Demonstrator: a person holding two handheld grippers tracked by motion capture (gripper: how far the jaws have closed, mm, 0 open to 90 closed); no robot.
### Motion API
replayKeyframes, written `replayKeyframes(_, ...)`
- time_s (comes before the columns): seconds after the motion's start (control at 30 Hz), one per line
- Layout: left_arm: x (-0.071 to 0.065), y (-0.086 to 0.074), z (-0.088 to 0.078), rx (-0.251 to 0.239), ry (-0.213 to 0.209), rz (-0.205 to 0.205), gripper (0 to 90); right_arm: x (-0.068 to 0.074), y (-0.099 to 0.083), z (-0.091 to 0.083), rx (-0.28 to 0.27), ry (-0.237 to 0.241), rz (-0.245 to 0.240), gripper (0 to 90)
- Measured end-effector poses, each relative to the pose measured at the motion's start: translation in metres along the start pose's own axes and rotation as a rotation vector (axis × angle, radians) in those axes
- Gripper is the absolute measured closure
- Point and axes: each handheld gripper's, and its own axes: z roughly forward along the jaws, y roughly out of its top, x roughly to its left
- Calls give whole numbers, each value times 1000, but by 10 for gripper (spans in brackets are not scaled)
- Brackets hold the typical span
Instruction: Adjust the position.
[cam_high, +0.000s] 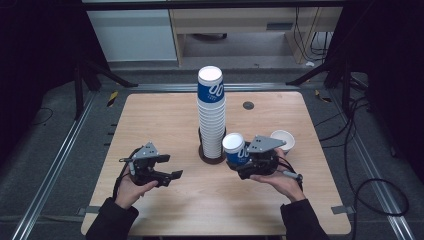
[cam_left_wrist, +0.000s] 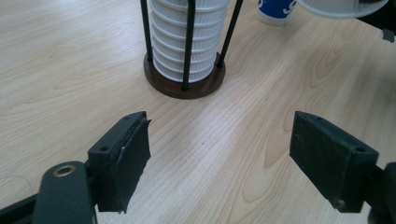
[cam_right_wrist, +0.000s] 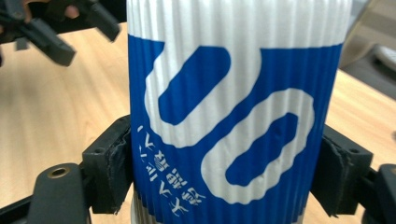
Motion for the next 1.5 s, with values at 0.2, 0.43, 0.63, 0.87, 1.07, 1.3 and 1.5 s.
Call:
replayKeyframes(0.2, -7, 2, 2, 5, -34, 25, 196, 11, -4, 14, 34, 72, -44, 204)
replayKeyframes(0.43, -15, 4, 5, 14, -76, 53, 196, 21, -9, 33, 94, 144, -90, 204)
replayKeyframes(0.63, -21, 5, 7, 19, -101, 72, 194, 31, -9, 45, 108, 204, -129, 205)
replayKeyframes(0.87, -27, 6, 11, 28, -128, 84, 192, 39, -10, 57, 126, 245, -159, 205)
replayKeyframes(1.07, -31, 7, 14, 31, -142, 92, 189, 45, -11, 66, 136, 270, -178, 205)
replayKeyframes(1.3, -36, 8, 18, 39, -158, 103, 185, 53, -12, 75, 155, 296, -199, 205)
replayKeyframes(1.5, -40, 8, 24, 61, -171, 113, 184, 60, -12, 82, 152, 323, -220, 205)
